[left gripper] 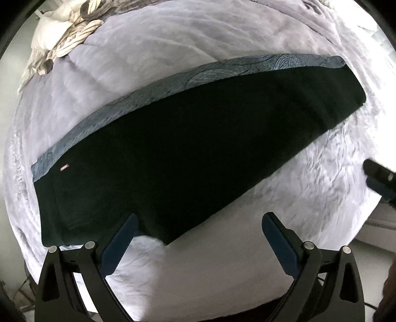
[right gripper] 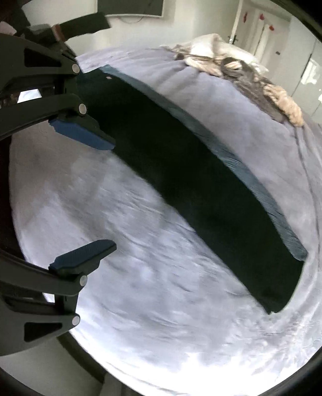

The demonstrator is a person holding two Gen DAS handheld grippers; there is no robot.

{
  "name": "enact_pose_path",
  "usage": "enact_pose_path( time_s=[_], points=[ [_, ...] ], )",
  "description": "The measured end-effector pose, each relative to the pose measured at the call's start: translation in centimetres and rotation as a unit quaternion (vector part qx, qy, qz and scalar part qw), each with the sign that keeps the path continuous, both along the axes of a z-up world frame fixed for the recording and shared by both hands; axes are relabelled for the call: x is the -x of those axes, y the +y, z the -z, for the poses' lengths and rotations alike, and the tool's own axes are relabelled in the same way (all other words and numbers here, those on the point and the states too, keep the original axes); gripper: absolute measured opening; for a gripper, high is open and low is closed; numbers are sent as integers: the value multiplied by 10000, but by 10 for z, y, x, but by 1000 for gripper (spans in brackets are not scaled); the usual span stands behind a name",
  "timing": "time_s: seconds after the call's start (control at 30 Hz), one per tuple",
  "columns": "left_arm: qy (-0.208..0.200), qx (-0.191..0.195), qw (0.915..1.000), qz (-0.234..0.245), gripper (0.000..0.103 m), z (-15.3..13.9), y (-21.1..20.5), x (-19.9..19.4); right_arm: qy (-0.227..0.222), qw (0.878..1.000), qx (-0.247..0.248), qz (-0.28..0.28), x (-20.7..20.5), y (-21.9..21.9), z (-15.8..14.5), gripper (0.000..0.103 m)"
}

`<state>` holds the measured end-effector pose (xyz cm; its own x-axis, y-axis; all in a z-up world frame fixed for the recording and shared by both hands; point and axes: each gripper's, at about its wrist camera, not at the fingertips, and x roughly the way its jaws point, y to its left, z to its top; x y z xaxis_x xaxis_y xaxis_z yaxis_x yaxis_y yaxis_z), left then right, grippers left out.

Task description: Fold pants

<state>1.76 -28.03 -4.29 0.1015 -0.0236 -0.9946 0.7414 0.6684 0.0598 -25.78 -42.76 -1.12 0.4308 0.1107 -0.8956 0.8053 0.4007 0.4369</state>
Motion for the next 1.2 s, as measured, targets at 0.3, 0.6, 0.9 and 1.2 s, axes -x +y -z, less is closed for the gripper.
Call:
enact_pose_path(
  time_s=[0.3, 0.6, 0.9, 1.2],
  points=[
    [-21, 36, 9989, -459, 101, 14, -105, 12, -140, 9989, 12, 454, 40, -137, 10, 78],
    [-342, 478, 9980, -211, 101, 16, -223, -9, -717, 9806, -473, 1762, 69, -243, 63, 78],
    [-153, 1138, 9904, 776, 100, 31, -348, -5, -1408, 9588, -917, 2292, 84, -258, 95, 57],
    [-191, 1056, 9889, 1030, 56, 56, -401, 6, -1569, 9574, -954, 2229, 91, -261, 102, 22]
  ],
)
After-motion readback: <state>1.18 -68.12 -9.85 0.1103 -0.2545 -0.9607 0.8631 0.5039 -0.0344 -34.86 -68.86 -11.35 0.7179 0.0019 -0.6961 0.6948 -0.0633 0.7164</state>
